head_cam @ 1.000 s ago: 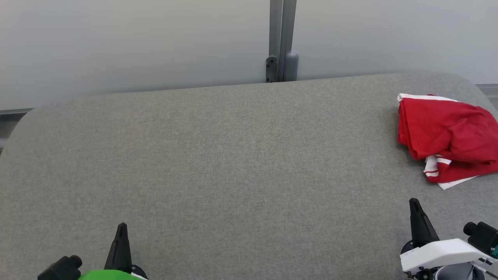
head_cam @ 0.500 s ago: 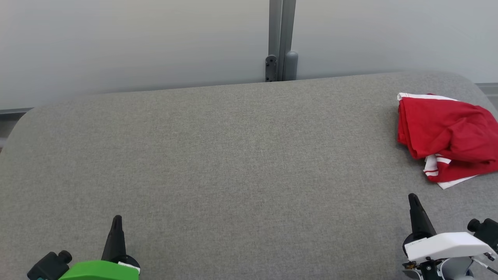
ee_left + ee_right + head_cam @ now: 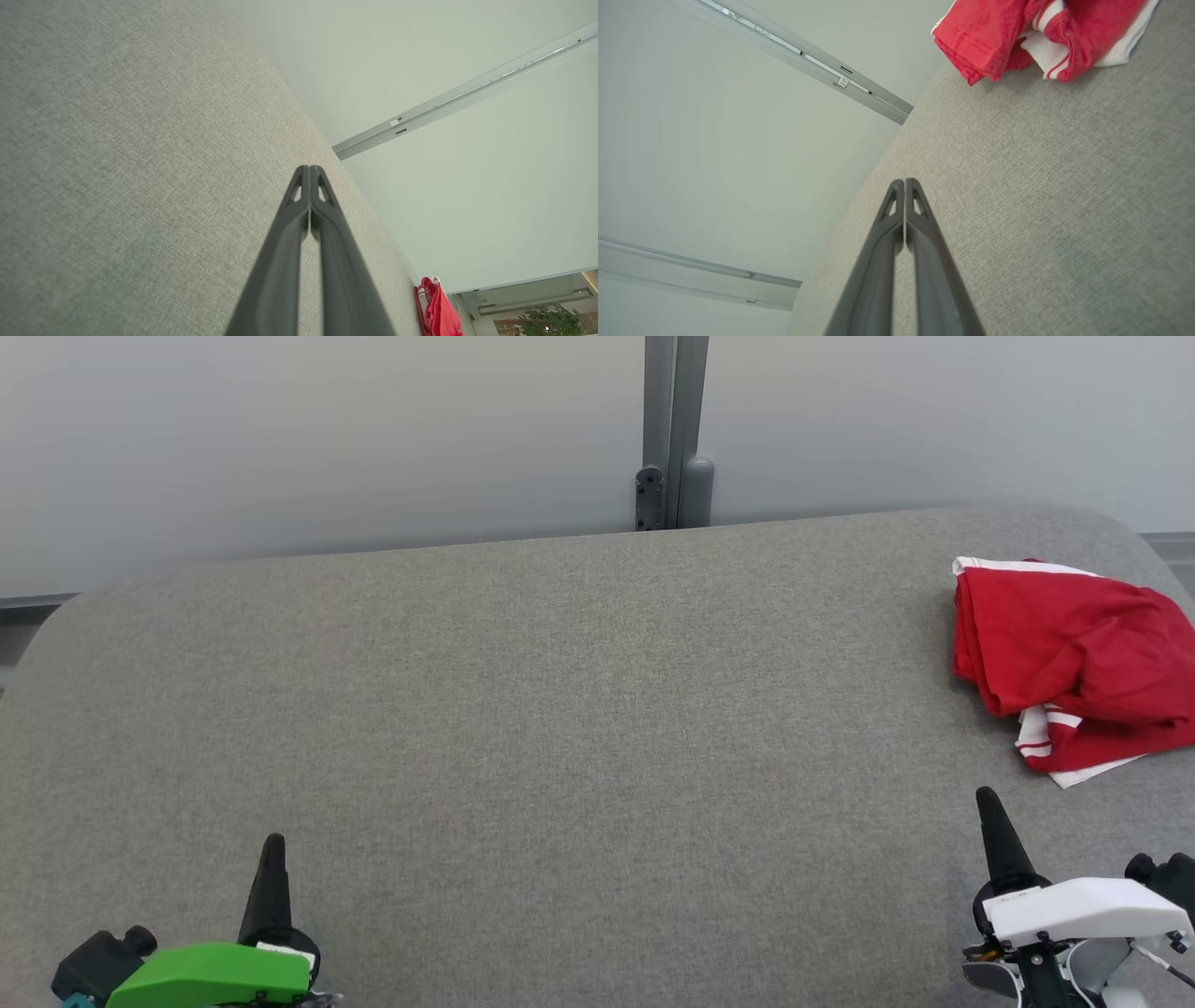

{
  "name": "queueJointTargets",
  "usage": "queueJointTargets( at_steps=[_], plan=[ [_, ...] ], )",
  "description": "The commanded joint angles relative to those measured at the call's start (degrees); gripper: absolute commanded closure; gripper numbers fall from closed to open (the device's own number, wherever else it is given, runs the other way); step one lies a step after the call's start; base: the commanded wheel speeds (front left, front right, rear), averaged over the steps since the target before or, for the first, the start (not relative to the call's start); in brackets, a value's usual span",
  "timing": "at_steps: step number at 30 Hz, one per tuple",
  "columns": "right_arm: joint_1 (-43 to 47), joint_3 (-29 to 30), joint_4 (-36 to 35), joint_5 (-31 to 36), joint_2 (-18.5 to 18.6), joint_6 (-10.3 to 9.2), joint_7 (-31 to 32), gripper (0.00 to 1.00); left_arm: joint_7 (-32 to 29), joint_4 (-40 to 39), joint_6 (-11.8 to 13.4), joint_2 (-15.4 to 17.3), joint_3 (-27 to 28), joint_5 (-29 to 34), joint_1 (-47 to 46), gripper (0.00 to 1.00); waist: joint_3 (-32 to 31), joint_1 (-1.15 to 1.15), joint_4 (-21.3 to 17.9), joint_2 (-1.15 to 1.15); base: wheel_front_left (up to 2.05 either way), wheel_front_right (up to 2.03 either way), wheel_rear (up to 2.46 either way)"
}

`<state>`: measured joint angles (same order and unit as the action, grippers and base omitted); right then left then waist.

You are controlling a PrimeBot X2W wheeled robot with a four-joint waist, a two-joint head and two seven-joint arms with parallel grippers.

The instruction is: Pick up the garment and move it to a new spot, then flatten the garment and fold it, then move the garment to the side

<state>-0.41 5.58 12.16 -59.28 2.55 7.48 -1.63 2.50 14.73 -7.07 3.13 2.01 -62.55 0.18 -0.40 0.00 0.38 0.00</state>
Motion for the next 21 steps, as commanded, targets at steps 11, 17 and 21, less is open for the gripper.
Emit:
queueJointTargets(
  at_steps=[11, 17, 21],
  plan=[
    [-2.3, 0.4, 0.2, -7.8, 0.4, 0.02, 1.9, 1.00, -2.0, -0.7, -0.3, 0.6, 1.0, -7.5, -2.6, 1.00, 0.1, 0.00, -0.1, 0.00, 0.00, 0.00, 0.00],
    [-2.8, 0.5, 0.4, -11.2, 0.4, 0.02, 2.8, 1.00, -2.8, -0.7, -0.4, 0.6, 1.4, -10.6, -3.2, 1.00, 0.1, 0.00, -0.1, 0.00, 0.00, 0.00, 0.00],
    [-3.1, 0.5, 0.6, -13.4, 0.4, 0.02, 3.3, 1.00, -3.4, -0.7, -0.4, 0.6, 1.7, -12.5, -3.5, 1.00, 0.2, 0.00, -0.1, 0.00, 0.00, 0.00, 0.00]
  ],
)
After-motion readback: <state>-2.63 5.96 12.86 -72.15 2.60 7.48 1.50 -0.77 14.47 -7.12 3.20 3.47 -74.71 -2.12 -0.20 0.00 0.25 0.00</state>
